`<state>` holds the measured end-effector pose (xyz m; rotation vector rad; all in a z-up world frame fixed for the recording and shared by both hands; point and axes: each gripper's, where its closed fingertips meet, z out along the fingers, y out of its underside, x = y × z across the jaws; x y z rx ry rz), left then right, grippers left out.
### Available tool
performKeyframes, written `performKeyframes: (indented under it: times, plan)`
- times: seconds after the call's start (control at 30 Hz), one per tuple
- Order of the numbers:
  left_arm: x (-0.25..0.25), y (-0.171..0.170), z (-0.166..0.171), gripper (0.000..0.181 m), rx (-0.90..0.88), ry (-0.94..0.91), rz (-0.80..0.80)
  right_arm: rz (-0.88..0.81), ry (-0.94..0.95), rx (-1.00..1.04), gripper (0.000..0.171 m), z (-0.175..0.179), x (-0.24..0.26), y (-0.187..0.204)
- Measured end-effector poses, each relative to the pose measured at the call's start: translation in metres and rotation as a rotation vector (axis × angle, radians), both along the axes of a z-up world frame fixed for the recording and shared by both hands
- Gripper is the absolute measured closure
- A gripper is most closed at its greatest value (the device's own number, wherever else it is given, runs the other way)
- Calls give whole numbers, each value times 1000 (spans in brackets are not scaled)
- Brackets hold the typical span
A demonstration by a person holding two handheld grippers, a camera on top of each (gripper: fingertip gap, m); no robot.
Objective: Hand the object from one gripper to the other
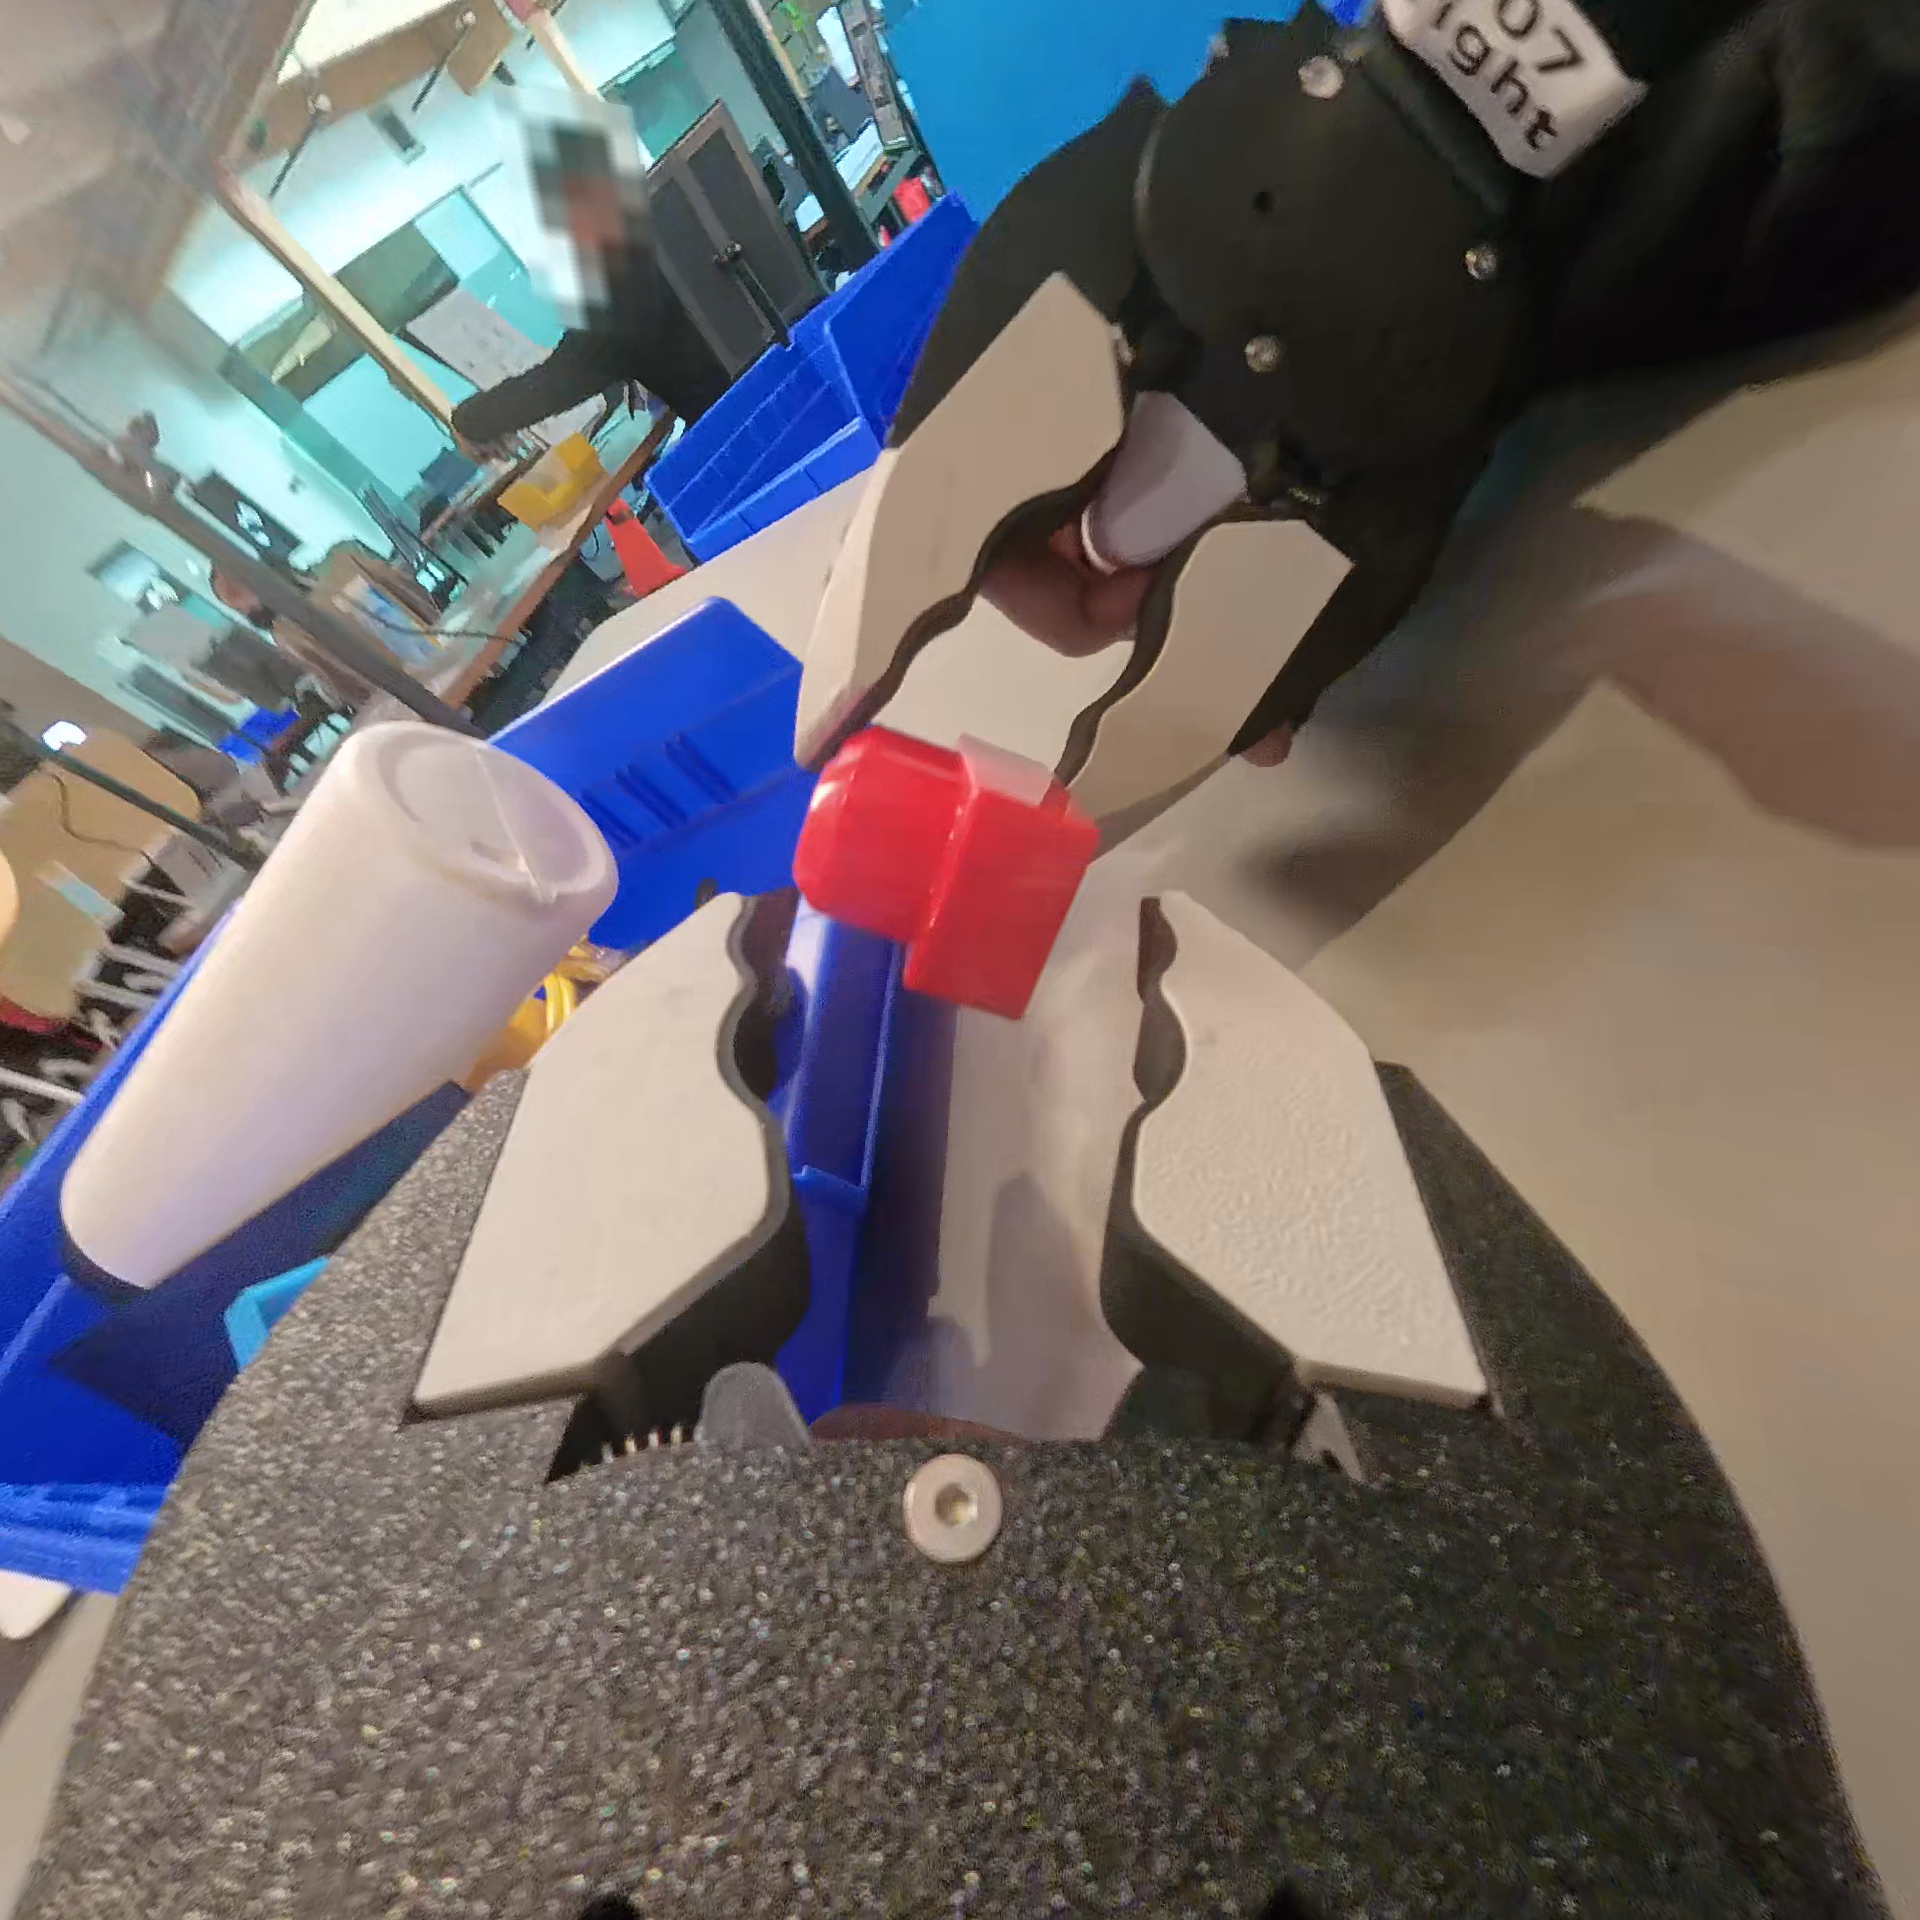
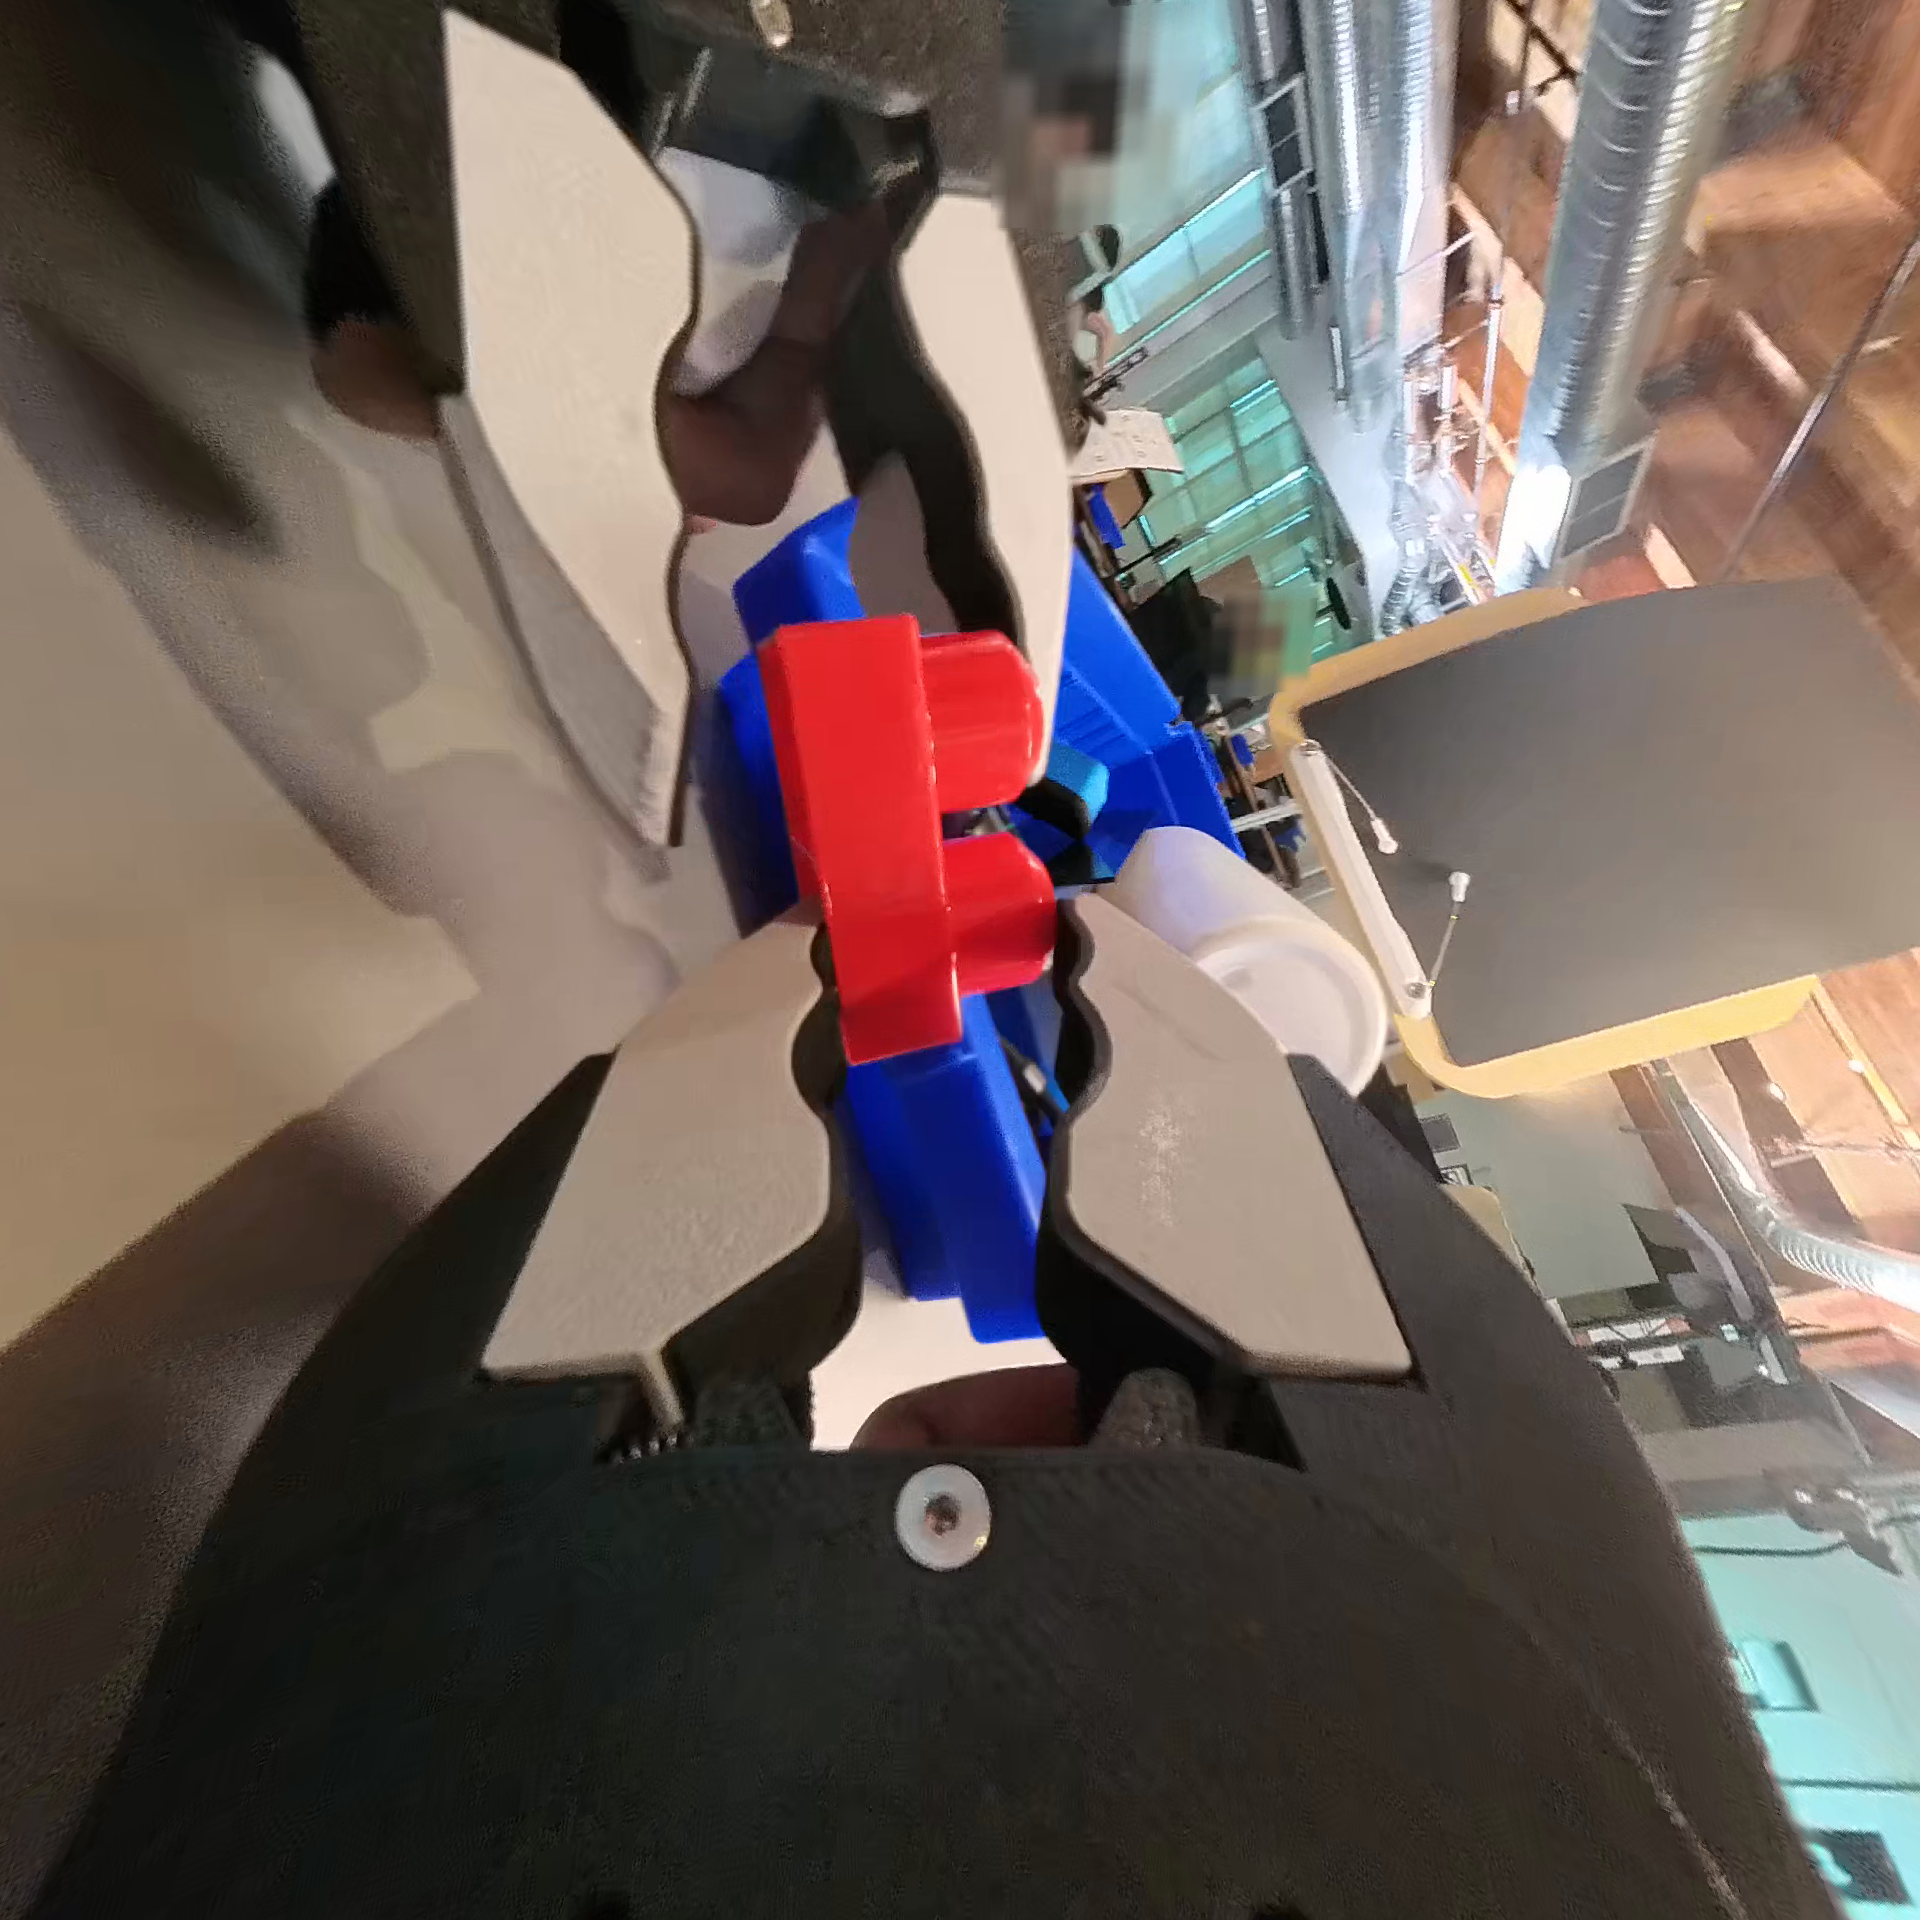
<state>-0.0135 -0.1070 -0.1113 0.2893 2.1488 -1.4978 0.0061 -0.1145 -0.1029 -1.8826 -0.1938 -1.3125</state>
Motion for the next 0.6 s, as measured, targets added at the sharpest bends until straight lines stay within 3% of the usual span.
performKeyframes:
  times: [0.23,0.33,0.6]
  plan:
    - [3,-1,2,109,-47,263,23,7,154,169,134,8,6,-6]
    - [12,0,-11,122,11,359,116,7,276,243,135,4,11,-8]
    - [18,4,-20,120,92,334,214,-18,357,326,135,8,20,-15]
